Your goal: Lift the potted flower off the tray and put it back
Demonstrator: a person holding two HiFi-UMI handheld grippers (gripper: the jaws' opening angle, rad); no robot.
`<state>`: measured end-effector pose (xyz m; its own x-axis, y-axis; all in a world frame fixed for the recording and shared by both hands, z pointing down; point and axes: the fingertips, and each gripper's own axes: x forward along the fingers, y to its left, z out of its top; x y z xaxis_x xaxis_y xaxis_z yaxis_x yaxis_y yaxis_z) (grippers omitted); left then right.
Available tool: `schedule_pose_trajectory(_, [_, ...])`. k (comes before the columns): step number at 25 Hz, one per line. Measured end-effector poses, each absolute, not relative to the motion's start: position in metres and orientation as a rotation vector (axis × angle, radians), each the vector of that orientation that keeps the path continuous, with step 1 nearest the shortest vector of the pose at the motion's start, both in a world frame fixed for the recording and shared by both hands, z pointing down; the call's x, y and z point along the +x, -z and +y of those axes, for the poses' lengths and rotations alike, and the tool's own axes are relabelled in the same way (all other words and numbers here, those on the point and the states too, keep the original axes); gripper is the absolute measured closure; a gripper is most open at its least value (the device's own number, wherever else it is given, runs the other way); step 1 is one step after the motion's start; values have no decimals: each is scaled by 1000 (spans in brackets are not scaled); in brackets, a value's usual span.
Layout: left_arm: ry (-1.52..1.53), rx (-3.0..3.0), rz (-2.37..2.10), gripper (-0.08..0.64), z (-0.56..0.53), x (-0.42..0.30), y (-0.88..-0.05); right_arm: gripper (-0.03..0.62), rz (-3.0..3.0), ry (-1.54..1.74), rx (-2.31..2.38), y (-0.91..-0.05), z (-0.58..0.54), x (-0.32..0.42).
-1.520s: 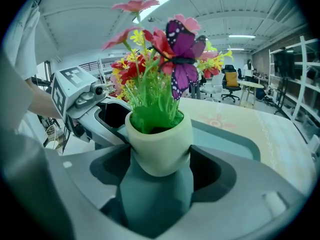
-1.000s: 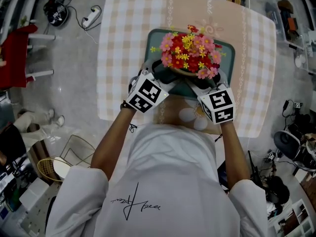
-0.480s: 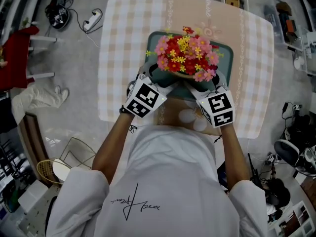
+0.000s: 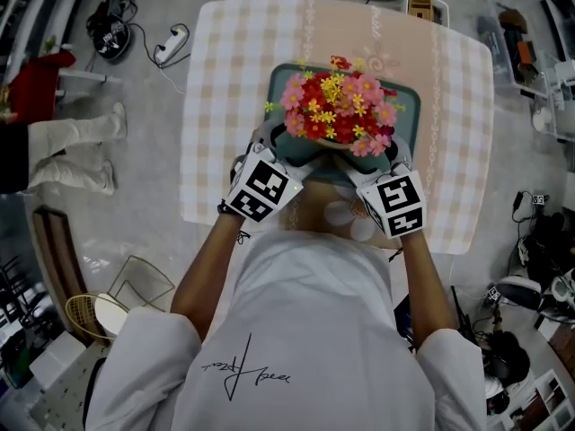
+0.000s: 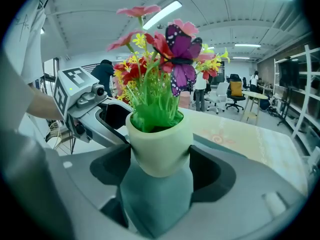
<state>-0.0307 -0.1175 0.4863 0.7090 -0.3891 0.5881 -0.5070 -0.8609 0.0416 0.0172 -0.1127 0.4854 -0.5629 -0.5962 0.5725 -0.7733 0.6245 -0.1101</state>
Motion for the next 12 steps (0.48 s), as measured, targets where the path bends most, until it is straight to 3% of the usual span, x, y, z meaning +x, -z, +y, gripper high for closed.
schedule_pose_trajectory(12, [-853, 2702, -753, 229, -109, -33, -474, 221, -2377, -457, 1056, -472, -105, 15])
